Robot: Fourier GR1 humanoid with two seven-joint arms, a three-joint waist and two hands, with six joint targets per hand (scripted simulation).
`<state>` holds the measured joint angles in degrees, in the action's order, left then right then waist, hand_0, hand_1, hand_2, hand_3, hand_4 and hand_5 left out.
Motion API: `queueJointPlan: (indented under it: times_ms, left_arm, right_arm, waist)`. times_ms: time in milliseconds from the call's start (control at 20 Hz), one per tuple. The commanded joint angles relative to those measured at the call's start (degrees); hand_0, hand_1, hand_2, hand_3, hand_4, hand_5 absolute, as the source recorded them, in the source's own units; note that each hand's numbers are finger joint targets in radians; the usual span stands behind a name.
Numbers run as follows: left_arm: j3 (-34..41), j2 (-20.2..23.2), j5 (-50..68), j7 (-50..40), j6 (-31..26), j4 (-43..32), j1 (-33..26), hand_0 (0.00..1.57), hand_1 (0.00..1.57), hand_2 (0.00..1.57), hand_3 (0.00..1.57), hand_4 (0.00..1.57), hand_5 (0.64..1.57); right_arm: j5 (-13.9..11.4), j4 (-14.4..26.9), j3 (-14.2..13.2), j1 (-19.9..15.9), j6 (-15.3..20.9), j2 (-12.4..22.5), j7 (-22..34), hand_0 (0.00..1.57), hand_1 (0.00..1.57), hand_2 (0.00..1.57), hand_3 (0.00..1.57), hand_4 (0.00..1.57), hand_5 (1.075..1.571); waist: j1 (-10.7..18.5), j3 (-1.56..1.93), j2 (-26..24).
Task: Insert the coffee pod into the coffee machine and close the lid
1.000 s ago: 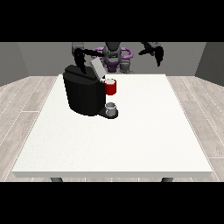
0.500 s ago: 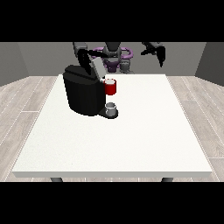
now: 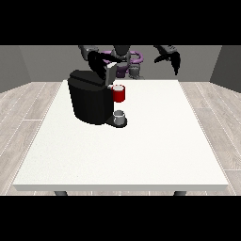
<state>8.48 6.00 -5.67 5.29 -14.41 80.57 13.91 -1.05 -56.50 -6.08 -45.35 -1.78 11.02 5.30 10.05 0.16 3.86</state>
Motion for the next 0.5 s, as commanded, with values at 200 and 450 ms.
queueJointPlan:
  times_ms: [200, 450]
  left_arm:
    - [-1.7, -1.4, -1.2, -2.0, 2.1, 1.0, 2.0, 0.0, 0.0, 0.0, 0.0, 0.39, 1.571]
    - [-3.8, -1.5, -1.0, -1.9, -0.4, 2.1, 1.3, 0.0, 0.0, 0.0, 0.0, 0.38, 1.571]
  right_arm:
    - [-2.1, -0.2, 2.9, -4.8, -0.8, -1.8, -0.6, 0.0, 0.0, 0.0, 0.0, 0.0, 1.571]
    - [-6.6, -1.9, 5.9, -4.4, 4.2, -3.2, 0.1, 0.0, 0.0, 0.0, 0.0, 0.1, 1.571]
  waist:
    - [1.2, -0.15, 1.0]
    - [6.0, -0.14, 2.1]
